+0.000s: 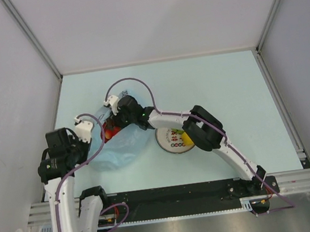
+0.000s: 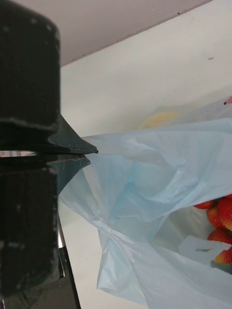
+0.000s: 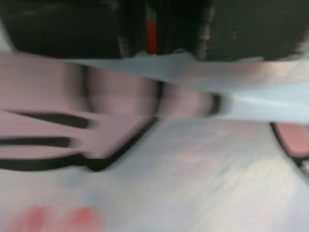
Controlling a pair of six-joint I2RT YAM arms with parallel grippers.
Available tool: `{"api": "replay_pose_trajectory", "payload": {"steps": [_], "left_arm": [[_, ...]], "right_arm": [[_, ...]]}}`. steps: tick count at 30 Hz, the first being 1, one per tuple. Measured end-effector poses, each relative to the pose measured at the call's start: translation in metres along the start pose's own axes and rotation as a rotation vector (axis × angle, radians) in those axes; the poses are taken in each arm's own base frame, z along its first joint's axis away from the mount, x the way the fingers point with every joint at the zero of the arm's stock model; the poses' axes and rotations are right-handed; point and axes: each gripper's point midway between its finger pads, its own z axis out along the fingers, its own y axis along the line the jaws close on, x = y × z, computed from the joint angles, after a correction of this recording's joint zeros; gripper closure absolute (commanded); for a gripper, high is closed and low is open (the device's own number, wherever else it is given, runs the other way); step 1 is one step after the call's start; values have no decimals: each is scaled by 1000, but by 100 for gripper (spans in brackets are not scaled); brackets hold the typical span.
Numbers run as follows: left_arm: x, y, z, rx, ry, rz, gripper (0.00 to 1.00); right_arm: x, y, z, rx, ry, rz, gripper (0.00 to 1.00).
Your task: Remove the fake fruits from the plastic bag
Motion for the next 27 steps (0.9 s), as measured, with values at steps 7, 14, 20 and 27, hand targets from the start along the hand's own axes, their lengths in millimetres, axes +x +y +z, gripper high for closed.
{"api": "replay_pose_trajectory", "payload": {"steps": [7, 14, 20, 27], "left_arm": [[-10, 6, 5, -12, -26, -7, 100], [-26, 11, 10, -22, -84, -16, 100], [-33, 10, 10, -14, -118, -9, 100], [-34, 7, 9, 4, -126, 10, 100]], "right_arm": [[35, 16, -70, -75, 150, -50, 94], [28, 32, -160, -140, 210, -118, 61], [16, 39, -174, -220, 183, -118, 48], [-48, 23, -177, -259, 42, -16, 53]]}}
